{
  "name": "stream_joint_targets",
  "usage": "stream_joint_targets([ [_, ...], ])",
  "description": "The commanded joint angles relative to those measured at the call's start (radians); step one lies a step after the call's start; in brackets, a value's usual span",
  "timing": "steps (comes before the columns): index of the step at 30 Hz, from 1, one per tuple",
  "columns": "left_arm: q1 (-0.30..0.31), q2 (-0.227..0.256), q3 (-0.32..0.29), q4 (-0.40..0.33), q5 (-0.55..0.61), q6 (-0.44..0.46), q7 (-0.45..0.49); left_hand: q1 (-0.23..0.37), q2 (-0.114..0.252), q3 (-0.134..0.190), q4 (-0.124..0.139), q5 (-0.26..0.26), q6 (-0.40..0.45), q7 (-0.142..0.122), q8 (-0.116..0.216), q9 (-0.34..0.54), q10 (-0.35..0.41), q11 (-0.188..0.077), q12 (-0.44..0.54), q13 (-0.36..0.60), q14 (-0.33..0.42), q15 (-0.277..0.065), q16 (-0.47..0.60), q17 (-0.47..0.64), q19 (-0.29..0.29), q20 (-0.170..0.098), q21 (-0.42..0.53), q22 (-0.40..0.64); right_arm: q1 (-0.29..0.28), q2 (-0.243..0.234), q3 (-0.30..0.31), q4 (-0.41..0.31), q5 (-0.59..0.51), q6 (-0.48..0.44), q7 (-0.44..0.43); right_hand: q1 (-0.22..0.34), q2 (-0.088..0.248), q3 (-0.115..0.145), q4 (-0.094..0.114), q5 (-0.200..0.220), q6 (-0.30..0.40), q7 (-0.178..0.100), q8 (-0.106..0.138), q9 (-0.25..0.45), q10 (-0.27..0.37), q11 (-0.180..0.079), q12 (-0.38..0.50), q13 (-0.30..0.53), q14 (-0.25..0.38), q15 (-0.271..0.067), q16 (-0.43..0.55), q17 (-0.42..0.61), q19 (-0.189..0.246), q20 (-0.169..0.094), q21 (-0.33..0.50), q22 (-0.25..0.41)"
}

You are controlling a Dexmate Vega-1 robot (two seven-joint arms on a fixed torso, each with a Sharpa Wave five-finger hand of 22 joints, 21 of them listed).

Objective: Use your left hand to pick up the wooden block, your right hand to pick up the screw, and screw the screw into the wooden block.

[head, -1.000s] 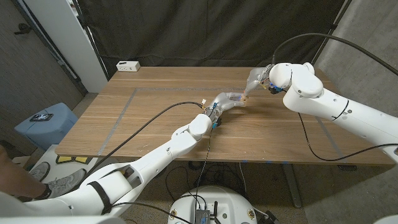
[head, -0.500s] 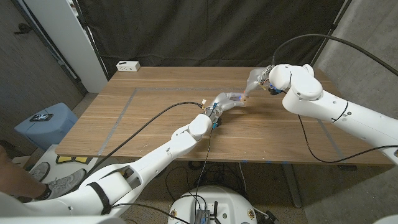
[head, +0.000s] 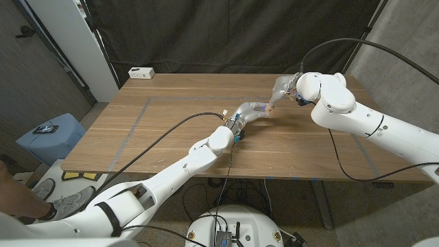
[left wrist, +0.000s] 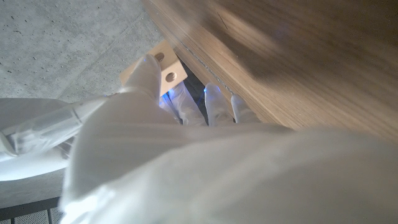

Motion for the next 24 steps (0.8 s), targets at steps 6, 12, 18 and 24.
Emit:
stream_joint_targets([
  [6, 0.005, 0.003, -0.004, -0.004, -0.004, -0.002, 0.001, 0.002, 0.011, 0.004, 0.006, 0.006, 0.005, 0.003, 0.008, 0.006, 0.009, -0.002, 0.007, 0.004, 0.005, -0.078, 0.001, 0.003, 0.01, 0.005, 0.001, 0.004, -0.006, 0.009, -0.004, 0.0, -0.029, -0.007, 0.0, 0.015, 0.006, 0.001, 0.001, 0.0, 0.02, -0.003, 0.023, 0.014, 0.021, 0.001, 0.006, 0.004, 0.016, -0.003, 0.01, 0.003, 0.018, -0.007, 0.006, 0.005],
  [12, 0.005, 0.004, -0.005, -0.002, -0.006, -0.004, -0.001, 0.004, 0.011, 0.005, 0.005, 0.006, 0.004, 0.007, 0.008, 0.006, 0.009, -0.002, 0.007, 0.004, 0.006, -0.079, 0.001, 0.002, 0.011, 0.004, 0.001, 0.004, -0.01, 0.015, -0.005, 0.002, -0.038, -0.009, -0.002, 0.019, 0.006, 0.0, 0.0, 0.0, 0.035, -0.006, 0.037, 0.022, 0.032, -0.004, 0.007, 0.004, 0.025, -0.008, 0.012, 0.003, 0.026, -0.009, 0.007, 0.005],
  [18, 0.007, 0.004, -0.006, -0.003, -0.006, -0.003, 0.0, 0.004, 0.011, 0.005, 0.005, 0.006, 0.005, 0.007, 0.008, 0.006, 0.009, -0.002, 0.007, 0.005, 0.005, -0.078, 0.001, 0.002, 0.012, 0.004, 0.001, 0.004, -0.018, 0.018, -0.002, 0.001, -0.042, -0.009, -0.009, 0.018, 0.006, -0.002, 0.002, 0.0, 0.043, -0.005, 0.049, 0.029, 0.043, -0.006, 0.007, 0.004, 0.034, -0.016, 0.014, 0.003, 0.036, -0.012, 0.008, 0.005],
  [24, 0.009, 0.005, -0.006, -0.006, -0.006, -0.003, 0.001, 0.004, 0.012, 0.005, 0.005, 0.006, 0.003, 0.007, 0.007, 0.006, 0.009, -0.002, 0.007, 0.004, 0.005, -0.078, 0.001, 0.002, 0.012, 0.005, 0.002, 0.004, -0.023, 0.022, 0.001, 0.001, -0.044, -0.009, -0.014, 0.014, 0.005, -0.006, 0.006, 0.0, 0.059, -0.01, 0.064, 0.038, 0.06, -0.014, 0.009, 0.004, 0.041, -0.02, 0.016, 0.004, 0.044, -0.016, 0.008, 0.005],
])
